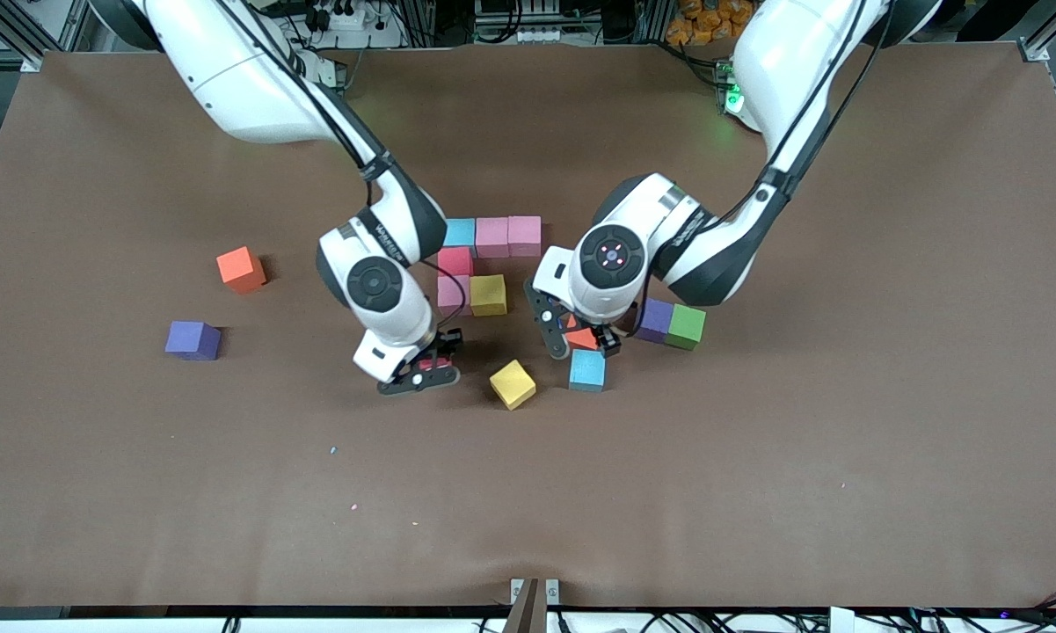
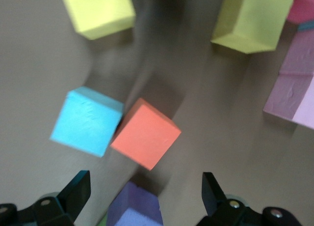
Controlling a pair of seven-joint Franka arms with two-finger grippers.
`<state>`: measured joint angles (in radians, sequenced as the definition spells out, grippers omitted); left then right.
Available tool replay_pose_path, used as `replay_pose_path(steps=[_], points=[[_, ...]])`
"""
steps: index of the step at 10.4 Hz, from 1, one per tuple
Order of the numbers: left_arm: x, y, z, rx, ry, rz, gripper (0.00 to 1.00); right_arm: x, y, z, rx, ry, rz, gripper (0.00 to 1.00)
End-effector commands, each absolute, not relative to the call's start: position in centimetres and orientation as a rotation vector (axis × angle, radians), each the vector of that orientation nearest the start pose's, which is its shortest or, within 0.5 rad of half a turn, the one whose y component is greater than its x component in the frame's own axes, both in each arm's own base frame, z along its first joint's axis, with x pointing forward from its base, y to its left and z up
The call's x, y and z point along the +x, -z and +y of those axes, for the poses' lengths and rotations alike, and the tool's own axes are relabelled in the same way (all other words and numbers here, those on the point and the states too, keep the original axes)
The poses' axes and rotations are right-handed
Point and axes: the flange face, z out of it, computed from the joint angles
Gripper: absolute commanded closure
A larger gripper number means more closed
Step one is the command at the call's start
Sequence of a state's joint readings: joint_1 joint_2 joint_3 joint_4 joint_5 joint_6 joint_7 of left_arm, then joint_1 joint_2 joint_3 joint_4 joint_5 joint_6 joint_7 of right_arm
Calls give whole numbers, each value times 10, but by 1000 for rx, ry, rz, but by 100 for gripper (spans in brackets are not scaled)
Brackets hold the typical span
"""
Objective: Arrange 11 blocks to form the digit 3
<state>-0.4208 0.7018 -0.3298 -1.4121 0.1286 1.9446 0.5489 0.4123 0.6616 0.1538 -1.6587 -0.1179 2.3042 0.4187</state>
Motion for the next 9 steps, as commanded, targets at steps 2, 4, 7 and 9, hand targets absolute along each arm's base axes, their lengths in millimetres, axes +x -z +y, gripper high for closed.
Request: replay_pose_path(steps=[2,4,7,9], points=[[533,-272,-448,-2441,-245,2106,0,564,-217,369,-3136,-47,-264,77],[527,-265,-458,-2267,-120,2270,0,558,-216,377,-3138,-51,-233,77],[492,-244,-459,-2182,51,2355,0,551,-214,384,-3122,-40,-225,77],[491,-239,-457,-2099,48,2406,0,547,-210,385,-3110,-18,-209,77]])
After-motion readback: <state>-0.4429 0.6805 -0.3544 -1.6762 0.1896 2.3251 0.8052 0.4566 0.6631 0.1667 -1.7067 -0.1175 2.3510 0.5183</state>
